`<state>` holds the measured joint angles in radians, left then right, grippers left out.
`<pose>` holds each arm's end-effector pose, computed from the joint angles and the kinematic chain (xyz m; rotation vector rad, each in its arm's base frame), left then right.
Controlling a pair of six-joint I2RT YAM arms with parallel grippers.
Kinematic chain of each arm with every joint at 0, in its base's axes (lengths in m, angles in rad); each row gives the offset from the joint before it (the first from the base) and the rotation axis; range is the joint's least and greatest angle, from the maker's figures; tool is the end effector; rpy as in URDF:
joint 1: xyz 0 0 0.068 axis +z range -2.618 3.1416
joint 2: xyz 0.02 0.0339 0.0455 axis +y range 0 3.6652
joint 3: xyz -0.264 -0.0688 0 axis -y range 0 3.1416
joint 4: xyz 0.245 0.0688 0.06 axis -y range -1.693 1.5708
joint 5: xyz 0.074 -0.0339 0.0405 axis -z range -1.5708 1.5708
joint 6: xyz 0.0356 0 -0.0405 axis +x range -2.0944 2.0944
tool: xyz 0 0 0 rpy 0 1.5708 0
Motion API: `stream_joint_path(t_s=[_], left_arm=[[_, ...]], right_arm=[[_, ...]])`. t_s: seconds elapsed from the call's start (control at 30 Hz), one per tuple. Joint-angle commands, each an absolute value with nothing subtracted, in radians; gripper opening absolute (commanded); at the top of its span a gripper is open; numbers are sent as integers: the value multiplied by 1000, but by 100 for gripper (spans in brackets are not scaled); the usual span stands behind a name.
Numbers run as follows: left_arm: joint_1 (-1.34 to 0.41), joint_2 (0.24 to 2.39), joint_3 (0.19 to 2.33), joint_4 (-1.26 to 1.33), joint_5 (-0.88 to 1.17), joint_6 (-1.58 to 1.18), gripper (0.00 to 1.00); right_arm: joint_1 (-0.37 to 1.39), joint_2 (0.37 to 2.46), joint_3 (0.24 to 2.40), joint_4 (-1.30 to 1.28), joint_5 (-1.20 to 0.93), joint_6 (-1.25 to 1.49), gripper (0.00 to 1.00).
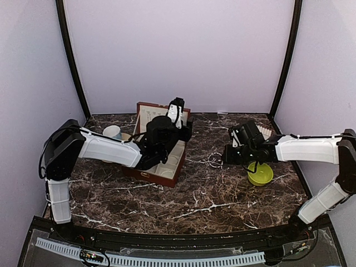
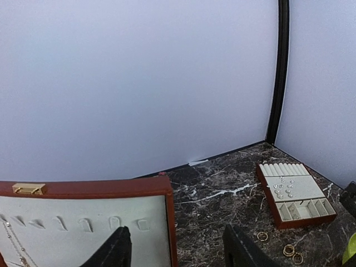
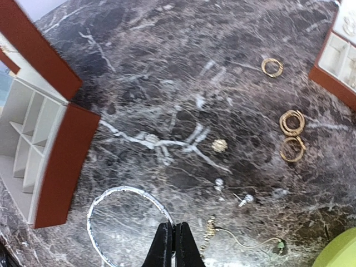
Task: Organize the mixed jewelry
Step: Move the jewelry box to the center of the board.
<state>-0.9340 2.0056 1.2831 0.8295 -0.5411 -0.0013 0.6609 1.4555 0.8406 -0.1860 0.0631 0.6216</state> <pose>0.2874 -0.3578 0.2471 0.2474 1.4688 -0.3618 0.2387 0.1827 0.2048 -0.0167 2.4370 0.5290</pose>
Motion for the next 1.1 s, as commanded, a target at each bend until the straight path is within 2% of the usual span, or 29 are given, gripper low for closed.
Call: stream_joint_path(t_s=[0.0, 0.2, 0.37, 0.6, 0.73, 1.07], left_arm=[[-931, 1849, 1218, 823, -464, -18, 63], [-903, 1617, 1099, 602, -298, -103, 66], [-821, 1483, 1026, 350, 44, -309, 61], [-792, 1451, 1018, 219, 440, -478, 56], [-786, 1473, 997, 202, 508, -580, 53], [-781, 1516, 987, 150, 458, -634, 47]], right_arm=[[699, 1464, 926, -195, 73, 606, 0], [742, 1485, 989, -199, 79, 582, 0], [765, 1521, 1019, -163, 89, 542, 0], [808, 1580, 1089, -96, 24, 452, 0], [833, 1585, 1101, -59, 11, 426, 0], [854, 1518, 1037, 44, -48, 405, 0]])
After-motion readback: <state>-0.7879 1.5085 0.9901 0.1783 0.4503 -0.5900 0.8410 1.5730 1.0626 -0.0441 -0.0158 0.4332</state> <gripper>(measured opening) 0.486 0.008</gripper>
